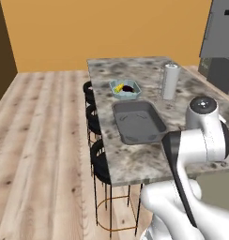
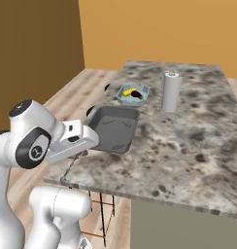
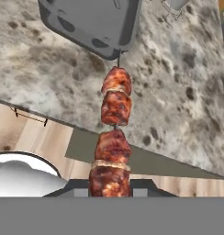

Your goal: Place the cold items (eggplant and corn) from the fridge in one tupperware on the dining counter. Place the warm items (kebab skewer and hot dog) in the stove area in another tupperware.

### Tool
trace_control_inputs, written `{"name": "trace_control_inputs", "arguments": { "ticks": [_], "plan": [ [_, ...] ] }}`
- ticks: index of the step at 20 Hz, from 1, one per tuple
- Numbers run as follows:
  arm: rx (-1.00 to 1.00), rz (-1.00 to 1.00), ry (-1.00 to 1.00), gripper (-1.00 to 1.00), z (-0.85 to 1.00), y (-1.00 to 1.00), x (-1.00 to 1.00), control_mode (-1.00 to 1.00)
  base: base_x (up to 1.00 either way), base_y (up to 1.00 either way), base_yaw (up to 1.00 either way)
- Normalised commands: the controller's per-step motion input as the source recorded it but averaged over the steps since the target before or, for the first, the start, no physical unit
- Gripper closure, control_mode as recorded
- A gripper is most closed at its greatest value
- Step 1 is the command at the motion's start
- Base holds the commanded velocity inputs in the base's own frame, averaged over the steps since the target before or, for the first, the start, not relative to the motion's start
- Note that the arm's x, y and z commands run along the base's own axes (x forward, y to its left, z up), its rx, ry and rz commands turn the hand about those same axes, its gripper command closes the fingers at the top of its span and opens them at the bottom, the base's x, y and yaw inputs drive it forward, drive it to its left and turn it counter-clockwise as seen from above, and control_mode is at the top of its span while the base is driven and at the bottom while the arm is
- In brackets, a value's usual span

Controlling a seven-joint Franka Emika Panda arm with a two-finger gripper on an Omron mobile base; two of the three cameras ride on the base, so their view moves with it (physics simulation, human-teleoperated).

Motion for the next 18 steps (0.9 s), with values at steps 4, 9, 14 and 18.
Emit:
{"name": "trace_control_inputs", "arguments": {
  "ticks": [4, 9, 14, 18],
  "plan": [
    [0.1, -0.01, -0.04, 1.0, 0.24, 0.01, 0.74, -1.0, 0.0, 0.0, 0.0],
    [0.02, 0.17, 0.28, 1.0, 0.17, -0.01, 1.0, -1.0, 0.0, 0.0, 0.0],
    [0.0, 0.23, 0.4, 1.0, 0.18, 0.0, 1.0, -1.0, 0.0, 0.0, 0.0],
    [0.0, 0.29, 0.26, 1.0, -0.03, -0.01, 1.0, -1.0, 0.0, 0.0, 0.0]
  ]
}}
